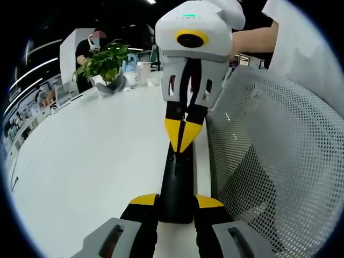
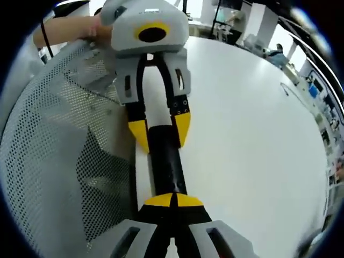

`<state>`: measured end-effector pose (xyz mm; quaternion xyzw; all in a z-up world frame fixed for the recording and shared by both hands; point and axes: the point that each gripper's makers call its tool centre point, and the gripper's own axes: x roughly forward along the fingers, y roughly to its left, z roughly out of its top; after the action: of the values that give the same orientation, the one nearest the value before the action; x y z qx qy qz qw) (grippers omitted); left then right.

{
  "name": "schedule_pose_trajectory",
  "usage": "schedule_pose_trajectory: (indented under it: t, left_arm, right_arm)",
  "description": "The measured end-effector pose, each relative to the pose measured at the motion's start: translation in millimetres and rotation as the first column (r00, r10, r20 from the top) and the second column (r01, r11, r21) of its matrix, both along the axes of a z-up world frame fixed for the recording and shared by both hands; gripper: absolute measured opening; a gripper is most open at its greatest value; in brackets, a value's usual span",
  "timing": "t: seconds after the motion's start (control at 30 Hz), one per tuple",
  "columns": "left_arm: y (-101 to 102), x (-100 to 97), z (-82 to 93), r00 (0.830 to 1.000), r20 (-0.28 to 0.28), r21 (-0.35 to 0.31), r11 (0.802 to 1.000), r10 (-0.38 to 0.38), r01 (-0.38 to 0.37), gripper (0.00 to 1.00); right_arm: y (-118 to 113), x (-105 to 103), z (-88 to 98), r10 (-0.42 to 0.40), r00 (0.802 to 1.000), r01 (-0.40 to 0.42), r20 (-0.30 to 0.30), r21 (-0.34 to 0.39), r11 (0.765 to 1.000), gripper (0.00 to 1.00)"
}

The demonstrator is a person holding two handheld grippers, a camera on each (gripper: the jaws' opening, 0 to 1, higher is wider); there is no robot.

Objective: Press the specified remote control buttons in sequence, fully releasing each button before pressing the next.

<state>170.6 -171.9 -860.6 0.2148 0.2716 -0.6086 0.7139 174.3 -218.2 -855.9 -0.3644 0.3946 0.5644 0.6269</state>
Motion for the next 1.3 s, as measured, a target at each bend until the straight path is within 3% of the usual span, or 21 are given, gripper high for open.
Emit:
schedule_pose_trajectory:
  t: [0.07,0.17,0.37,0.43,0.47,0.57,0.7,0.83,1.3]
  left_arm:
    - [0.0,-0.1,0.2,1.0,0.0,0.001,1.0,0.001,-0.001,0.25]
    - [0.0,-0.3,0.3,1.0,0.0,0.003,1.0,0.002,-0.002,0.25]
    - [0.5,-0.3,-0.1,1.0,-0.002,-0.001,1.0,0.002,-0.002,0.25]
    - [0.4,-0.3,0.5,1.0,-0.006,-0.005,1.0,0.007,-0.007,0.25]
    - [0.4,-0.1,0.4,1.0,-0.004,-0.004,1.0,0.008,-0.008,0.25]
    - [0.7,-0.2,0.1,1.0,-0.002,0.0,1.0,0.006,-0.006,0.25]
    - [0.3,-0.1,0.5,1.0,-0.004,-0.003,1.0,0.007,-0.007,0.25]
    - [0.2,0.1,0.4,1.0,-0.005,-0.004,1.0,0.008,-0.008,0.25]
    - [-0.5,-1.1,-0.3,1.0,-0.002,-0.001,1.0,-0.003,0.003,0.25]
  right_arm:
    - [-0.3,0.9,0.4,-0.061,0.998,0.06,0.018,0.044,0.997,0.0]
    - [-1.1,-0.6,2.1,-0.094,0.989,0.08,0.111,0.123,0.989,0.0]
    - [0.0,-6.2,4.0,-0.166,0.983,0.157,0.082,0.106,0.982,0.0]
    - [3.4,-11.4,4.5,-0.157,0.985,0.148,0.071,0.118,0.982,0.0]
    - [8.9,-19.0,3.5,-0.141,0.989,0.135,0.035,0.138,0.981,0.0]
    - [8.1,-19.1,2.1,-0.127,0.989,0.117,0.073,0.128,0.985,0.0]
    - [7.9,-16.1,3.4,-0.15,0.987,0.143,0.05,0.133,0.981,0.0]
    - [10.2,-13.6,4.4,-0.139,0.987,0.128,0.076,0.139,0.982,0.0]
    - [10.6,-17.6,-1.7,-0.003,0.989,0.0,0.151,0.02,1.0,0.0]
